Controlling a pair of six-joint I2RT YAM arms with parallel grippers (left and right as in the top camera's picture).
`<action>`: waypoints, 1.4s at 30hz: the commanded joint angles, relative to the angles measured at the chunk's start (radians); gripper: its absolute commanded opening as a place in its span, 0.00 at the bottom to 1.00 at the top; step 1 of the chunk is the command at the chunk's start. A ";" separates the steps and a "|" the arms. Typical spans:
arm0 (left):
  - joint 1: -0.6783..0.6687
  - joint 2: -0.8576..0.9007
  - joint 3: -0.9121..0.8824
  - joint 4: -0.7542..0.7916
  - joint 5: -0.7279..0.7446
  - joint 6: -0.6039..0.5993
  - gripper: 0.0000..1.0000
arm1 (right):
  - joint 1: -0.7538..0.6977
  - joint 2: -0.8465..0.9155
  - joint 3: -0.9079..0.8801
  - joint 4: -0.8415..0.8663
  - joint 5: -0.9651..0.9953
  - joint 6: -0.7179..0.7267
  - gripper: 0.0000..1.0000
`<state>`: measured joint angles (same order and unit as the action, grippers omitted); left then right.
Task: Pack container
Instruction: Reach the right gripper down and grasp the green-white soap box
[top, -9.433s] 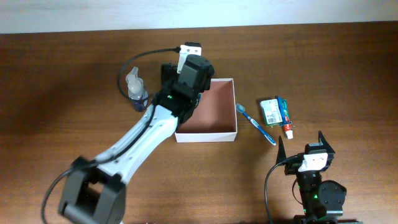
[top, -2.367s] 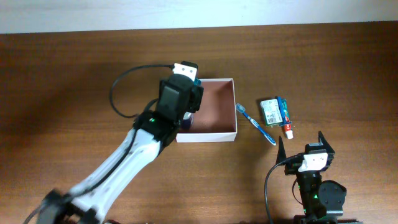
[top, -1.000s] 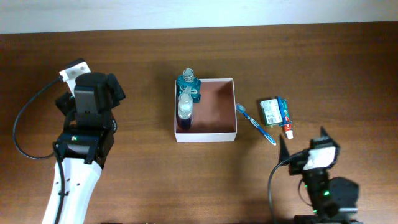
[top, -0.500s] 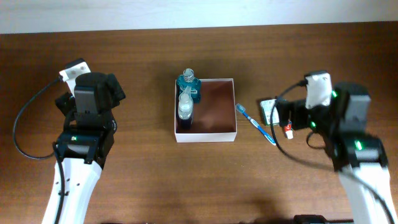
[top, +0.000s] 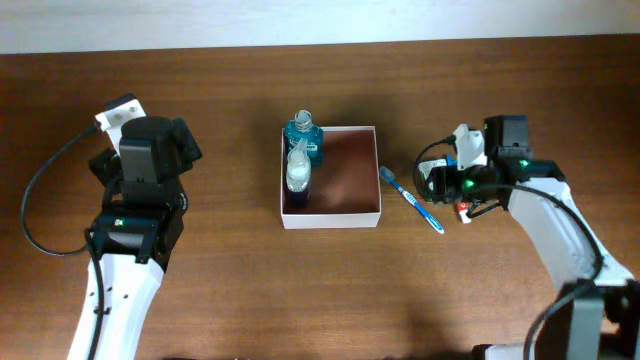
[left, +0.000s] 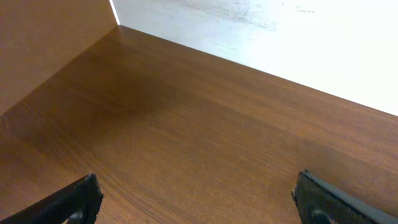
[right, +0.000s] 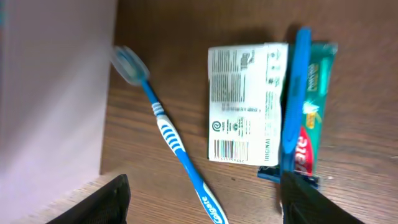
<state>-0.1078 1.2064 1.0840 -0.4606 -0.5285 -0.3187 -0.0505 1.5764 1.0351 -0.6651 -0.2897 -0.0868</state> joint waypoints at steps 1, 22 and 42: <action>0.004 0.005 0.007 0.002 -0.011 -0.014 0.99 | 0.006 0.035 0.020 0.010 -0.013 -0.027 0.73; 0.004 0.005 0.007 0.002 -0.010 -0.014 1.00 | 0.134 0.184 0.019 0.236 0.330 -0.053 0.78; 0.004 0.005 0.007 0.002 -0.010 -0.014 0.99 | 0.134 0.187 0.013 0.236 0.263 -0.035 0.82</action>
<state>-0.1078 1.2064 1.0840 -0.4603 -0.5285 -0.3187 0.0795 1.7557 1.0378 -0.4328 -0.0154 -0.1310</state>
